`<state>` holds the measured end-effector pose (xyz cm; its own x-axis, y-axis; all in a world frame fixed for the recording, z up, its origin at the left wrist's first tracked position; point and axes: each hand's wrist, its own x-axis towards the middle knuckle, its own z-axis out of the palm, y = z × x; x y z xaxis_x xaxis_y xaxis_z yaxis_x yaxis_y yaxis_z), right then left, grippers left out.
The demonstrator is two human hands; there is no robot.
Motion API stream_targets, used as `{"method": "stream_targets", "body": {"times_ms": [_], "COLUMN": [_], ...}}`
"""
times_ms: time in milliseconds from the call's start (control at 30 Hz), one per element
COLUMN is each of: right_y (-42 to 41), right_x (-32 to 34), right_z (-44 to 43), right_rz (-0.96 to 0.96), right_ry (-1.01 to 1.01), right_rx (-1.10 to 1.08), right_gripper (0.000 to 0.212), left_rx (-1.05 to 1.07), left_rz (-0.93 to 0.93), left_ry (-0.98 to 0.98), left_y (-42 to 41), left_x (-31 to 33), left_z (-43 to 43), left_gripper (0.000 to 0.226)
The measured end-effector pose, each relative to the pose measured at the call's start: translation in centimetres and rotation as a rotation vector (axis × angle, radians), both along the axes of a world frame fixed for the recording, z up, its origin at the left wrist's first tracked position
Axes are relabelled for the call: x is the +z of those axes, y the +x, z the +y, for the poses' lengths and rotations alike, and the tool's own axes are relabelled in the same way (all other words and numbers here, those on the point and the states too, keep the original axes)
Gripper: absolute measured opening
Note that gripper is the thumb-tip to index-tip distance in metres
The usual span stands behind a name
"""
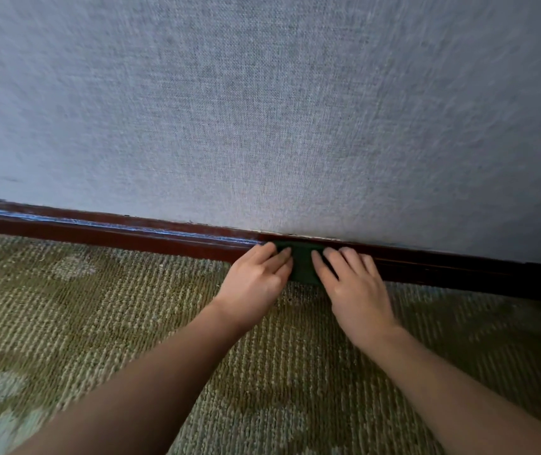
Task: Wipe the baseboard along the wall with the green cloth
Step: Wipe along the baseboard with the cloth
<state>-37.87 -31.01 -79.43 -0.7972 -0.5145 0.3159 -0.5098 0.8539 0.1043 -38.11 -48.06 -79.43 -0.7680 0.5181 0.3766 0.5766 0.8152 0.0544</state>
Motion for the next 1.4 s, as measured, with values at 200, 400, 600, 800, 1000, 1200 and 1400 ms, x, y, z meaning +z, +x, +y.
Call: {"method": "stream_targets", "body": {"times_ms": [200,400,600,800,1000,1200,1400], "right_y": [0.6,0.9,0.2,-0.3,-0.1,-0.3,-0.3], "right_x": [-1.1,-0.6,1.0,2.1,0.8,0.4,1.1], "right_z": [-0.6,-2.0,-0.7,-0.7,-0.6,-0.7,-1.7], "right_rz": [-0.088,-0.103,-0.078,-0.012,-0.041,-0.076,-0.214], "right_ry": [0.094,0.108,0.074,0.026,0.057,0.097,0.15], "right_rx": [-0.023,-0.001,-0.012,-0.049,-0.066,-0.056,-0.108], "right_gripper": [0.045,0.048,0.052,0.042,0.05,0.052,0.048], "left_rx": [-0.086,-0.032,-0.068,-0.074,-0.119,-0.106,-0.088], "left_rz": [-0.004,-0.079,0.048,0.157,0.193,0.093,0.0], "left_ry": [-0.133,-0.12,-0.152,-0.145,-0.214,-0.188,-0.178], "left_y": [0.0,1.7,1.2,-0.2,-0.5,-0.3,0.1], "left_x": [-1.1,-0.9,0.8,1.9,0.5,0.3,1.4], "left_z": [-0.7,-1.4,-1.6,-1.1,-1.1,-1.3,-0.8], "left_gripper": [0.01,0.022,0.035,0.03,0.022,0.029,0.031]}}
